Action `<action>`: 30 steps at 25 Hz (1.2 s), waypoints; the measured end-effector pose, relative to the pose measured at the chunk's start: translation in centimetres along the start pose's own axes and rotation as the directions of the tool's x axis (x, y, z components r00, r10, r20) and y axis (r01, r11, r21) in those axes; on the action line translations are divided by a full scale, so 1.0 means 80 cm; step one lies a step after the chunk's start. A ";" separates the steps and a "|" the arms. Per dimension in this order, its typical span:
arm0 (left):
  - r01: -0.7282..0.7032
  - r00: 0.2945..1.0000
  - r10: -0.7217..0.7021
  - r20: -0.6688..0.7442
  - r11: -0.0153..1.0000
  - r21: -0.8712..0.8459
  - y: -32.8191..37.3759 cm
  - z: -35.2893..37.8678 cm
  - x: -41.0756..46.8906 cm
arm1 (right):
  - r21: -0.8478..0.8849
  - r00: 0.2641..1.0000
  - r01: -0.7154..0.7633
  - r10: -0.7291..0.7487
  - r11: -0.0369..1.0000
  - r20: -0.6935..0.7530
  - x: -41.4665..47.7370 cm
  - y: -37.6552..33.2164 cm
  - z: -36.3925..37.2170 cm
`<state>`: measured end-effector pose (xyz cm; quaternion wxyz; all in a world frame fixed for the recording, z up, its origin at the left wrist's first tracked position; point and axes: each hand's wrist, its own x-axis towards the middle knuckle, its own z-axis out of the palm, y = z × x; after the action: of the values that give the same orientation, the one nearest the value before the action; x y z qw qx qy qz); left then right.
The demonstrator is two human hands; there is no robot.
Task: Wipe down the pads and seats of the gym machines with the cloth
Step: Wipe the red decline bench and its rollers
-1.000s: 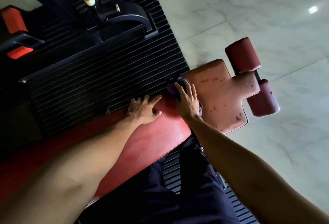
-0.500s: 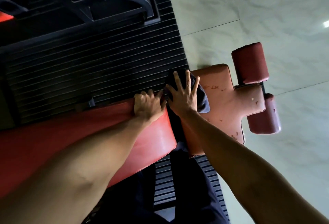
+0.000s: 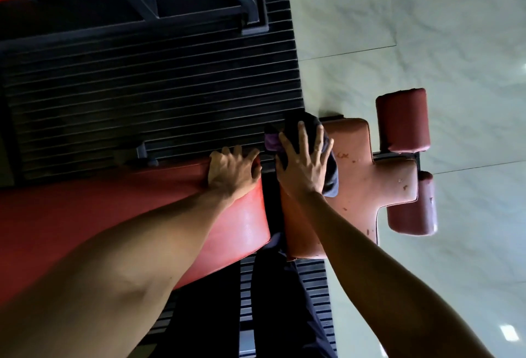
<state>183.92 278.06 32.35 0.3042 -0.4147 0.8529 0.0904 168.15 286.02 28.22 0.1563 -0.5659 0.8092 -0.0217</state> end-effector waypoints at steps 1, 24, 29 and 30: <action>0.002 1.000 -0.002 -0.003 1.000 -0.007 -0.001 0.002 0.002 | -0.019 0.998 0.041 -0.040 0.999 0.046 0.021 -0.004 -0.002; 0.017 0.999 -0.018 -0.051 1.000 -0.016 -0.001 0.007 0.003 | 0.001 0.990 -0.132 0.132 0.991 -0.050 0.058 0.095 -0.050; 0.006 0.998 -0.006 -0.060 1.000 -0.010 -0.001 0.007 0.004 | 0.121 0.972 -0.205 0.216 0.971 -0.092 0.039 0.010 -0.023; 0.005 0.998 -0.005 -0.069 1.000 -0.004 0.000 0.005 0.003 | 0.102 0.987 -0.130 0.138 0.986 -0.078 0.019 0.000 -0.013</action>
<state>184.00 278.05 31.84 0.2740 -0.4201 0.8617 0.0768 167.40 284.43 28.83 0.1500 -0.5006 0.8494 -0.0745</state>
